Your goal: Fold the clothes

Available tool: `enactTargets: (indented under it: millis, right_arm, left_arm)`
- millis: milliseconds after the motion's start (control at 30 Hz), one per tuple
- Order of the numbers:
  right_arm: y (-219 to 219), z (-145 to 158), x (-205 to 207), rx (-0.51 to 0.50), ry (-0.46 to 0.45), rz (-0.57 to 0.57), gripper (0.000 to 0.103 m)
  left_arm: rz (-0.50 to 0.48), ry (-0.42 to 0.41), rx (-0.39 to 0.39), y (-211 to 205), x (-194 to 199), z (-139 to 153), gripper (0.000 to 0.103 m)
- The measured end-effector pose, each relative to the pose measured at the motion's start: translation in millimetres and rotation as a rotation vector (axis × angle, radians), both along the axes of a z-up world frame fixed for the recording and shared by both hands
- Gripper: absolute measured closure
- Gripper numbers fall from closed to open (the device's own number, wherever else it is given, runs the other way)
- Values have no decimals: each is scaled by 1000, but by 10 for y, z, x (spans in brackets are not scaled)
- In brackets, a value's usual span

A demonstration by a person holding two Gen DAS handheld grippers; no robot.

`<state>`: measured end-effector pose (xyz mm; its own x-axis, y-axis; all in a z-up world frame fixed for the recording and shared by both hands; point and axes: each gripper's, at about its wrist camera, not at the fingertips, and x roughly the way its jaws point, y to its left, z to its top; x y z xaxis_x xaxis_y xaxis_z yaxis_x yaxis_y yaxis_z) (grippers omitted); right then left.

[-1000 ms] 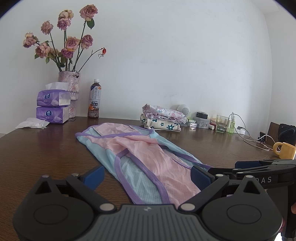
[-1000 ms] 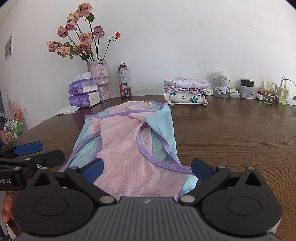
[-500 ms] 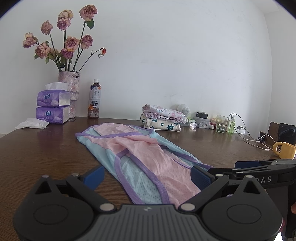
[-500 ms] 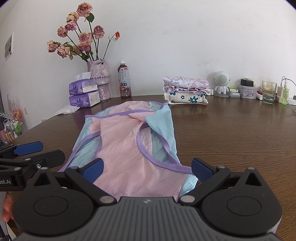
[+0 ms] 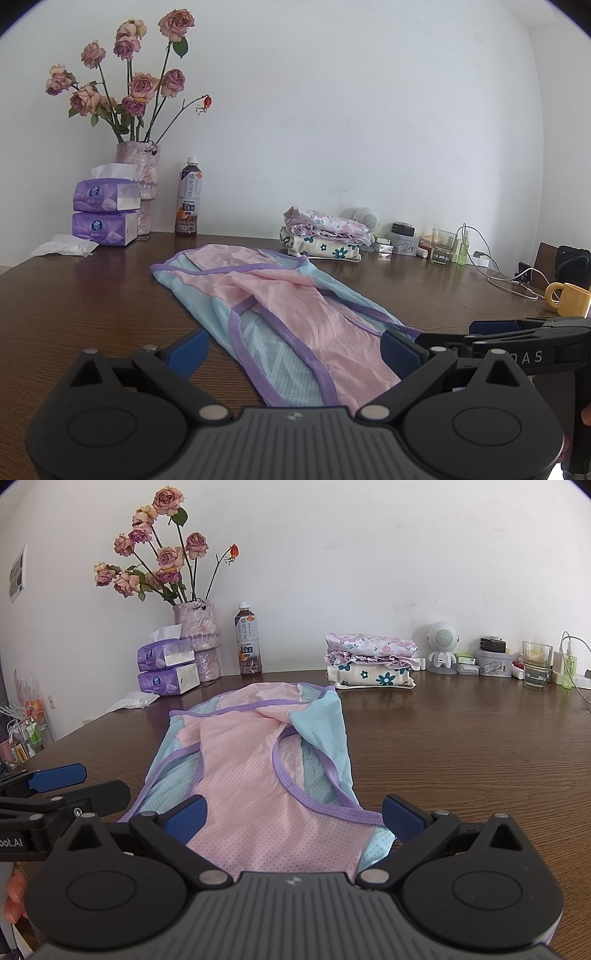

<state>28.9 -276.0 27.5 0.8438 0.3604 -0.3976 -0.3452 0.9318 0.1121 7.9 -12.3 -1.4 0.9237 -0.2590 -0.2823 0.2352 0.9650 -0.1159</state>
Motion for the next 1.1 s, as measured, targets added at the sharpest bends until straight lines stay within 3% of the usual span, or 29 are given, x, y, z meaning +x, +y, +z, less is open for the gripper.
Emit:
enactTargets:
  millis: [100, 233, 400, 700, 900, 1100]
  right_arm:
    - [-38, 7, -20, 21, -7, 5, 0]
    - [-90, 12, -11, 48, 12, 27, 0]
    - [-128, 44, 9, 23, 30, 49, 1]
    - [-264, 154, 74, -48, 64, 75, 4]
    - [-354, 328, 441, -58, 138, 93, 19]
    - [-90, 366, 902, -208, 150, 133, 40]
  left_arm:
    - [-5, 43, -19, 29, 57, 3, 3]
    - [-63, 170, -87, 136, 237, -18, 3]
    - [-76, 270, -168, 288, 373, -57, 4]
    - [-93, 270, 69, 309, 487, 121, 5]
    - [-134, 276, 131, 326, 718, 238, 13]
    - [-153, 307, 201, 295, 1013, 250, 43]
